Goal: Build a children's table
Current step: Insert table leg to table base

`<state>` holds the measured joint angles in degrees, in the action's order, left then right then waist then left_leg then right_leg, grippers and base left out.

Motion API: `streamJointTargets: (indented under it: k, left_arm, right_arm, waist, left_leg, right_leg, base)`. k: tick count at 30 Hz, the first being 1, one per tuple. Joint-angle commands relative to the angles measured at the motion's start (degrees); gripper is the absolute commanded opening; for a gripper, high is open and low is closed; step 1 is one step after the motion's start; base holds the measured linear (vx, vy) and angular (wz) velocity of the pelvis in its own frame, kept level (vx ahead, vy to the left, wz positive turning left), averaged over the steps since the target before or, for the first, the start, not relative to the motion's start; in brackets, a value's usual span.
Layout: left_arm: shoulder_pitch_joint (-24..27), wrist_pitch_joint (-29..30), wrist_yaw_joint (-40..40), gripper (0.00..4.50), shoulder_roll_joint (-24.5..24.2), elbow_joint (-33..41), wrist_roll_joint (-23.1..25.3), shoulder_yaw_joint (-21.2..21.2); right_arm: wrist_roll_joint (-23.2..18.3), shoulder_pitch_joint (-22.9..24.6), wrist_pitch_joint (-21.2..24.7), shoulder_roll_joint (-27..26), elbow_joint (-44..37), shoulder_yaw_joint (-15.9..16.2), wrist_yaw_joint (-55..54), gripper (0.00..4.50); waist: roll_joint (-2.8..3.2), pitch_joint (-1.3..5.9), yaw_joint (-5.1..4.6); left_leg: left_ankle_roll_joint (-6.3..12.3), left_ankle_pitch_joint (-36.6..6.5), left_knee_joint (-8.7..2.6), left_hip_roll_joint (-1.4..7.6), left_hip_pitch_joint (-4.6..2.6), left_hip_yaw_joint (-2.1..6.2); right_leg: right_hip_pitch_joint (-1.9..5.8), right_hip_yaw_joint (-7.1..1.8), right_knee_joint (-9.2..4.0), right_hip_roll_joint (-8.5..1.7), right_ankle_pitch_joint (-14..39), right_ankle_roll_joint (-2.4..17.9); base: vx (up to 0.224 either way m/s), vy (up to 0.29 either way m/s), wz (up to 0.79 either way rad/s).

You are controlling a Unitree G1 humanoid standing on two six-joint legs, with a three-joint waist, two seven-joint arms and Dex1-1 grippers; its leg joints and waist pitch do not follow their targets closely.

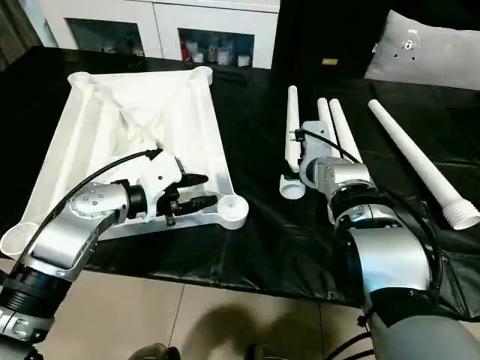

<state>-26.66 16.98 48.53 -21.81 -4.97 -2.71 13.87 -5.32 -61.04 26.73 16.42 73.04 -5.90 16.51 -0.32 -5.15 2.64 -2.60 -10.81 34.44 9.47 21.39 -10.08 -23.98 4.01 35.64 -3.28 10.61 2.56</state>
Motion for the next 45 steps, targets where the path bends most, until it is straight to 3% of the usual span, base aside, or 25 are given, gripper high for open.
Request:
streamJointTargets:
  k: [1, 20, 27, 32, 34, 35, 37, 38, 42, 43, 44, 45]
  left_arm:
    - [-0.02, 0.32, 0.0, 2.41, -0.17, 1.75, -0.17, -0.14]
    - [-0.31, 0.53, 0.84, 2.41, -0.55, 2.5, -0.81, 0.24]
    - [-0.41, 0.49, 0.3, 2.41, 0.09, 2.58, -1.48, -0.44]
    - [-0.39, 0.72, -1.38, 2.41, 1.08, 2.23, -1.42, -1.13]
    - [-0.42, 0.68, -2.16, 2.41, 1.5, 1.93, -1.29, -1.2]
    - [-0.53, 0.62, -3.37, 2.41, 2.08, 1.66, -1.29, -1.66]
    - [-0.86, 0.21, -4.71, 2.41, 2.73, 1.38, -1.46, -2.31]
    - [-0.99, 0.1, -5.13, 2.41, 2.91, 1.3, -1.59, -2.55]
    - [-3.19, 1.92, -10.6, 2.41, 5.96, 0.1, -2.72, -5.79]
    - [-3.71, 2.03, -11.57, 2.41, 6.53, -0.26, -2.98, -6.41]
    - [-5.28, 2.81, -13.46, 2.41, 8.31, -0.78, -5.06, -8.74]
    - [-7.24, 4.05, -15.31, 2.41, 10.54, -1.03, -8.31, -11.85]
  right_arm:
    - [-0.2, -0.73, 2.04, 0.37, 1.38, -0.51, 1.32, 3.8]
    - [-0.39, -0.56, 6.6, 0.54, 2.05, -1.91, 5.3, 2.06]
    - [-1.59, -0.01, 6.04, 0.76, 1.38, -3.26, 6.85, 1.91]
    - [-4.41, 1.1, 4.28, 0.76, 0.07, -6.26, 6.39, 1.89]
    - [-5.41, 2.42, 0.94, 0.46, -1.59, -7.46, 7.01, 1.89]
    - [-5.55, 4.35, -4.76, 0.02, -4.14, -7.74, 7.32, 1.89]
    - [-5.11, 5.58, -6.96, -0.12, -6.19, -7.35, 7.37, 1.89]
    - [-5.34, 5.6, -5.94, -0.11, -6.48, -7.57, 7.43, 1.89]
    - [-11.75, 6.45, -3.03, -0.44, -11.27, -12.72, 12.53, 1.88]
    - [-13.17, 6.8, -2.38, -0.52, -12.43, -13.46, 14.83, 1.88]
    - [-16.15, 8.3, -1.61, -0.74, -15.46, -14.8, 19.85, 1.88]
    - [-18.56, 10.77, -1.59, -0.93, -19.44, -15.09, 25.2, 1.88]
  waist:
    - [-0.64, 4.6, 0.34]
    - [-0.62, 4.64, 0.96]
    - [-0.65, 4.75, 1.12]
    - [-0.66, 4.99, 1.15]
    - [-0.71, 4.99, 1.16]
    - [-0.54, 5.09, 1.21]
    - [-0.59, 5.14, 1.2]
    - [-0.46, 5.09, 1.21]
    - [-0.34, 5.14, 1.16]
    - [-0.5, 5.22, 1.3]
    - [-0.11, 5.22, 1.38]
    - [-0.45, 5.11, 1.58]
  left_leg:
    - [4.62, -3.67, -3.08, 3.32, -0.17, 0.67]
    - [3.31, -4.95, -3.06, 3.37, -0.25, 0.63]
    - [3.03, -5.2, -3.01, 3.37, -0.21, 0.63]
    - [3.36, -4.34, -2.89, 3.32, -0.1, 0.65]
    - [3.52, -4.37, -2.85, 3.31, -0.12, 0.61]
    - [3.6, -4.6, -2.81, 3.37, -0.09, 0.63]
    - [3.71, -4.69, -2.83, 3.28, -0.15, 0.69]
    - [3.72, -4.73, -2.82, 3.27, -0.19, 0.71]
    - [3.93, -4.98, -2.77, 3.14, -0.22, 0.76]
    - [4.7, -5.14, -2.71, 3.12, -0.14, 0.74]
    - [5.11, -4.81, -2.72, 3.1, -0.1, 0.79]
    - [6.09, -4.7, -2.48, 2.85, 0.13, 0.44]
  right_leg:
    - [4.1, -3.18, -3.32, -4.95, 5.38, 14.84]
    - [3.89, -3.15, -3.55, -5.0, 8.23, 13.86]
    - [3.98, -3.16, -3.56, -5.06, 8.56, 13.68]
    - [4.14, -3.11, -3.4, -5.04, 6.97, 13.75]
    - [4.08, -3.14, -3.46, -5.08, 7.02, 13.67]
    - [4.05, -3.14, -3.5, -5.23, 7.01, 13.65]
    - [4.06, -3.12, -3.54, -5.18, 6.95, 13.67]
    - [4.04, -3.11, -3.57, -5.15, 7.04, 13.76]
    - [4.2, -3.06, -3.68, -4.99, 7.46, 13.95]
    - [4.47, -3.06, -3.62, -4.87, 6.56, 13.58]
    - [4.45, -3.0, -3.55, -4.77, 5.88, 13.67]
    - [4.74, -2.98, -3.76, -4.58, 4.35, 13.5]
  base:
    - [0.0, 0.0, 0.0]
    - [0.0, 0.0, 0.0]
    - [0.0, 0.0, 0.0]
    - [0.0, 0.0, 0.0]
    - [0.0, 0.0, 0.0]
    - [0.0, 0.0, 0.0]
    - [0.0, 0.0, 0.0]
    - [0.0, 0.0, 0.0]
    - [0.0, 0.0, 0.0]
    - [0.0, 0.0, 0.0]
    - [0.0, 0.0, 0.0]
    - [0.0, 0.0, 0.0]
